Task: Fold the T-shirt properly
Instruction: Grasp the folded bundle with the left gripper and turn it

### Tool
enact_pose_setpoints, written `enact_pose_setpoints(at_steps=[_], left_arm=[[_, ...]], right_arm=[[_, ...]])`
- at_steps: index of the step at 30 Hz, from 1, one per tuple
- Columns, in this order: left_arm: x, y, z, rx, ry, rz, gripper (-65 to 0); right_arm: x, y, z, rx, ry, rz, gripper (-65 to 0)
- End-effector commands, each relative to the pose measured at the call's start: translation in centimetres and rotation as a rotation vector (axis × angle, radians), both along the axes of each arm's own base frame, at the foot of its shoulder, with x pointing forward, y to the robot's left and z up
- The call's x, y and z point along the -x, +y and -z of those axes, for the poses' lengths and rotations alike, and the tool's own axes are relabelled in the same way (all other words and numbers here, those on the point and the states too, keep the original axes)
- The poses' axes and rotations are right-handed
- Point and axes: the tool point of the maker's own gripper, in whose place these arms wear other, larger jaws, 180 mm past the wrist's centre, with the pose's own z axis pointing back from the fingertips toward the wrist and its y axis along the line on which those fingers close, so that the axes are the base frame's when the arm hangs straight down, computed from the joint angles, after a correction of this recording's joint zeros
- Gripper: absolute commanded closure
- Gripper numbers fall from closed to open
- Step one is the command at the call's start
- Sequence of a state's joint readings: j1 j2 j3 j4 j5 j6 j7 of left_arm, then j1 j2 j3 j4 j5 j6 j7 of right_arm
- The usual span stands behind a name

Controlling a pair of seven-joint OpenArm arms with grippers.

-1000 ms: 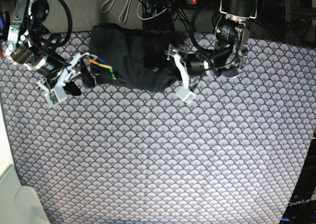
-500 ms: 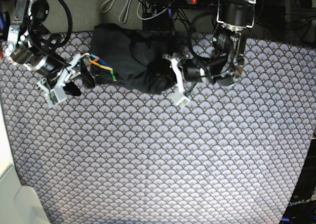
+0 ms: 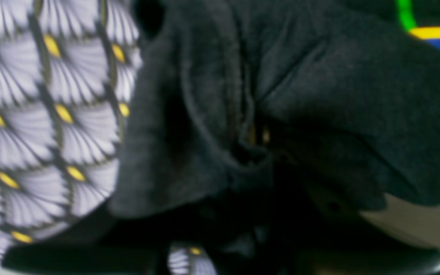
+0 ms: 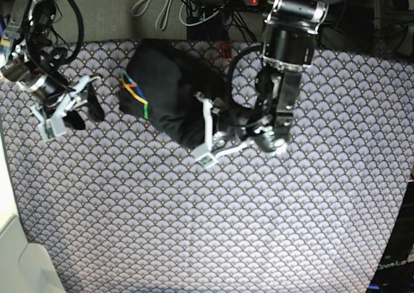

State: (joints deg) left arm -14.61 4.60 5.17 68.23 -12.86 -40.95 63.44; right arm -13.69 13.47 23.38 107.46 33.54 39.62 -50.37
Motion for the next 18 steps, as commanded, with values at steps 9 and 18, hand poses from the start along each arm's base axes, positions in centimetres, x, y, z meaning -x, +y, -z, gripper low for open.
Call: enact_pose_setpoints(at_steps=[9,18], left_arm=[[-3.7,-1.3,-1.9,-0.341,-0.225,0.17,-0.4],[-4.4,-5.3,-3.9,-0.39,-0.419,0.351,-0.3]], right_arm=[[-0.2,-6.3,-3.1,0.046,-0.101,0.169,-31.0],[1.1,-10.4,-4.2,0.082,-0.122,0.29,-31.0]])
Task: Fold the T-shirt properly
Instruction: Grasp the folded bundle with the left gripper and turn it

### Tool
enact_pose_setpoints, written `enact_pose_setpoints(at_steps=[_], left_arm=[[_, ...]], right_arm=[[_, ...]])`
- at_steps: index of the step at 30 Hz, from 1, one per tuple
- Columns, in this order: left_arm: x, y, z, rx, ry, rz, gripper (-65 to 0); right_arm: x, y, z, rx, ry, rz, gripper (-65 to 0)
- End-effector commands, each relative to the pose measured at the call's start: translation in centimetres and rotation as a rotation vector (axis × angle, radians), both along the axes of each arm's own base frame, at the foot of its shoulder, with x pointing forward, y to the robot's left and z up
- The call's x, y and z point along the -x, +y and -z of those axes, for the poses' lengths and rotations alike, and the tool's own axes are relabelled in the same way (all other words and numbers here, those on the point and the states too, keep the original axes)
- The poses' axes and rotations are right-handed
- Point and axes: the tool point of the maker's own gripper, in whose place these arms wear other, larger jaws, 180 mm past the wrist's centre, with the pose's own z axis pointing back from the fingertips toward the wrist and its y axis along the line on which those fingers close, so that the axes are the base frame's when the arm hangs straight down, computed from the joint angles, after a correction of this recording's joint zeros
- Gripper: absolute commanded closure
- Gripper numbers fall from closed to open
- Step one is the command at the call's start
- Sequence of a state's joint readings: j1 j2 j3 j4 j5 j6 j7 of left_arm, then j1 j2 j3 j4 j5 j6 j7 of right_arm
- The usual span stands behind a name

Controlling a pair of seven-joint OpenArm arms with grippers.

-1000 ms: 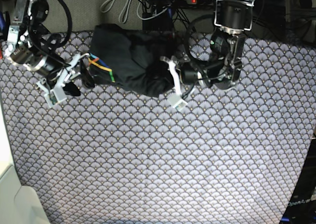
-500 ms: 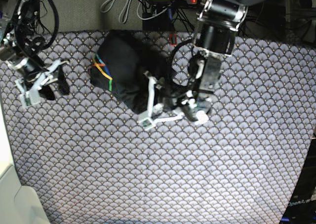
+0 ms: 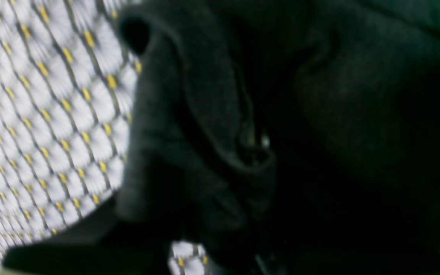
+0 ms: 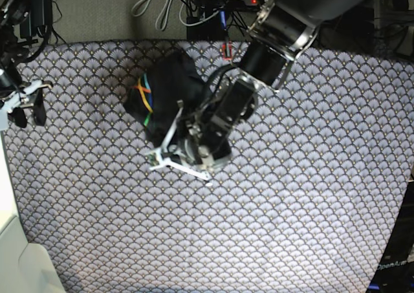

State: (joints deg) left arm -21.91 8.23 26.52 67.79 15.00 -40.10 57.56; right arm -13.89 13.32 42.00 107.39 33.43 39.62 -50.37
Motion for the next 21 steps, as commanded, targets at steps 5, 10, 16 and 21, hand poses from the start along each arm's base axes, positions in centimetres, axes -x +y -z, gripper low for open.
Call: enact_pose_setpoints(at_steps=[5,10,16,21], left_arm=[[0.0,-5.3,-2.3,0.109,-0.119,0.048,-0.3],[1.5,-8.1,-2.4,0.135,-0.177,0.114,-0.3],[0.6,-9.8,-4.3,0.143,-0.322,0.129,-0.3],[-0.5,-9.6,-5.2,0.025,-0.494,0.19,-0.3]], right_arm=[[0.5,-2.0,-1.4,0.029,-0.017,0.045,-31.0],[1.0,-2.9,-1.5,0.039,-0.007,0.073,-31.0],[1.3,-3.1,-1.4,0.041,-0.001,0.078,-31.0],[1.3,-3.1,-1.3,0.041,0.0,0.079,-31.0]])
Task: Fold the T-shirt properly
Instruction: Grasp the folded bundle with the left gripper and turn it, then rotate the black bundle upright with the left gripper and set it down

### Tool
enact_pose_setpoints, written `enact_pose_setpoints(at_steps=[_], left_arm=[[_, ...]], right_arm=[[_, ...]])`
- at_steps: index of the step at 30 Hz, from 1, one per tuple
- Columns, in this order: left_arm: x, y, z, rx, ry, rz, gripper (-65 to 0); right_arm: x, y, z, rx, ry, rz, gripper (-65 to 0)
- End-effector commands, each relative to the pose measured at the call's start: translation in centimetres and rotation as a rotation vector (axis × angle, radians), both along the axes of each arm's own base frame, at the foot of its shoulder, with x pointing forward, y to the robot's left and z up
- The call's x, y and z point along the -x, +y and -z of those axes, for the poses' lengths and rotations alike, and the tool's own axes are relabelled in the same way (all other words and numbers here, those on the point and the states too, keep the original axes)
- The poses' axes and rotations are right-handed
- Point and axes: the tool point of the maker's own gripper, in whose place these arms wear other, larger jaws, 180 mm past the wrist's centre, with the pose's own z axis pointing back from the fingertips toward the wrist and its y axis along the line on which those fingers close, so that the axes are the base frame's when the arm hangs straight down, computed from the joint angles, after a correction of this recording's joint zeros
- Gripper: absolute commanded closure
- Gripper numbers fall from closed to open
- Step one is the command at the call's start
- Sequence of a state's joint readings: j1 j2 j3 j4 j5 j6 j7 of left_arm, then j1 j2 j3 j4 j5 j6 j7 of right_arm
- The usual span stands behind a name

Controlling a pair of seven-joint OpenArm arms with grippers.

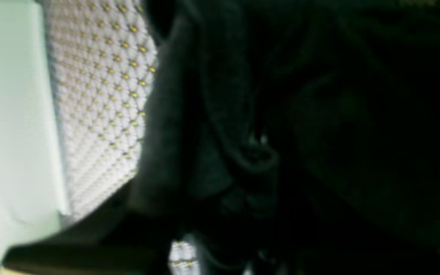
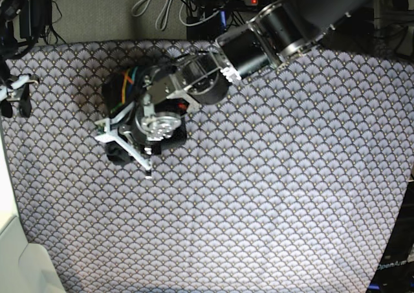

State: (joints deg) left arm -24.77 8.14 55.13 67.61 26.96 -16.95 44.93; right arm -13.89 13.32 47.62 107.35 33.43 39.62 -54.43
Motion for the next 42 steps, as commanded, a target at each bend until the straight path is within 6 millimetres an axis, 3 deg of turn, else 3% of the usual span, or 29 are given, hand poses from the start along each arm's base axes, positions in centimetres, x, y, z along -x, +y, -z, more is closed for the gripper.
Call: enact_pose_setpoints(at_steps=[1,17,19,23,26,42], left_arm=[[-1.0,-0.9,-2.1,0.016,-0.074,0.011,-0.3],[-0.4,-1.1,-1.5,-0.042,-0.106,0.047,-1.3],[-0.5,-0.6,-1.3,-0.065,-0.105,0.026,-5.8],[-0.7,-0.4,-1.7,-0.076,-0.118,0.012,-24.9],[-1.2,-0.1,-2.1,-0.104,-0.165,0.012,-32.7],[-1.8,0.7,-2.6,-0.164,-0.257,0.008,-33.0]], right_arm=[[-0.5,-0.1,-1.4,0.016,-0.047,-0.017,-31.0],[-0.6,0.1,-1.3,0.012,-0.046,-0.022,-31.0],[-0.6,0.1,-1.3,0.012,-0.046,-0.022,-31.0],[-0.6,0.1,-1.3,0.012,-0.047,-0.022,-31.0],[-0.6,0.1,-1.3,0.012,-0.047,-0.022,-31.0],[-0.8,0.1,-1.4,0.012,-0.052,-0.023,-31.0]])
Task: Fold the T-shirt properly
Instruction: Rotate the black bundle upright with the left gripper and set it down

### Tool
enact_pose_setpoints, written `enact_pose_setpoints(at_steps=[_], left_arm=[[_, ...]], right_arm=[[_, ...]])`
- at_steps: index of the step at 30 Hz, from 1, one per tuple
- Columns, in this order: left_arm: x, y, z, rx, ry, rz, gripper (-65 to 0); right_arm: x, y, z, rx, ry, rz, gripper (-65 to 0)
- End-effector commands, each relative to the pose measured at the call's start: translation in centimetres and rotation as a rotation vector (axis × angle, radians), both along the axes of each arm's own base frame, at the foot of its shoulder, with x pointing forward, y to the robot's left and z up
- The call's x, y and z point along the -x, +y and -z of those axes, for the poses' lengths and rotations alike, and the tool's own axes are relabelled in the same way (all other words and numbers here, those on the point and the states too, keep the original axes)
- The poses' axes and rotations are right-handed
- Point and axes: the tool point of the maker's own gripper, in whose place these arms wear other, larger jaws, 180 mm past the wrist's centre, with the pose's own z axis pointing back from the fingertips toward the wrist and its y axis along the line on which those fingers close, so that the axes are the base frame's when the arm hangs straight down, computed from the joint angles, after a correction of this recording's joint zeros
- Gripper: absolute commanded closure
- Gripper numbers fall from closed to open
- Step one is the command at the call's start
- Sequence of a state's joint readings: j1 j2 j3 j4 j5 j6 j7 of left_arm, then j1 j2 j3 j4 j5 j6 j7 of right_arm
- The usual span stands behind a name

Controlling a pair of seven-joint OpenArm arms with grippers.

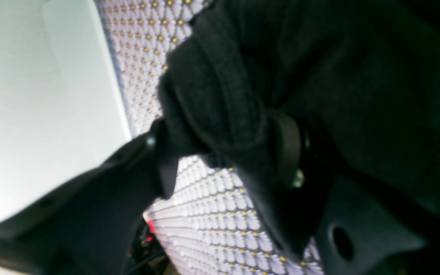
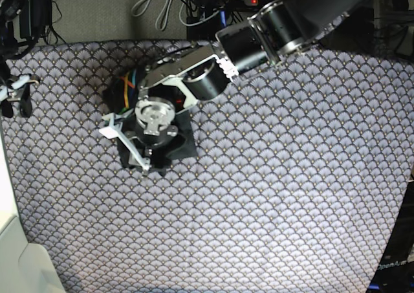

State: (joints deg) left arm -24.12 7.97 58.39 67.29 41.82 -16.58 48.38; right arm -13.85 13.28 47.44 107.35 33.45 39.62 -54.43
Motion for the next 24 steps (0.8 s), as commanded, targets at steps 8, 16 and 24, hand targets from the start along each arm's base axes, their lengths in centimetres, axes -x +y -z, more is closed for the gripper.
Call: enact_pose_setpoints(at_steps=[8,16,24], left_arm=[[-0.9,-0.8,-2.1,0.042,-0.043,-0.009,-33.0],[-2.5,0.8,-2.6,0.075,-0.033,-0.082,-33.0],[-2.5,0.8,-2.6,0.084,-0.027,-0.084,-33.0]], right_arm=[[-0.8,0.1,-1.5,0.013,-0.053,-0.022,-31.0],[-0.7,0.0,-1.1,0.004,-0.046,-0.017,-31.0],[-0.5,-0.3,-0.2,-0.019,-0.026,-0.005,-31.0]])
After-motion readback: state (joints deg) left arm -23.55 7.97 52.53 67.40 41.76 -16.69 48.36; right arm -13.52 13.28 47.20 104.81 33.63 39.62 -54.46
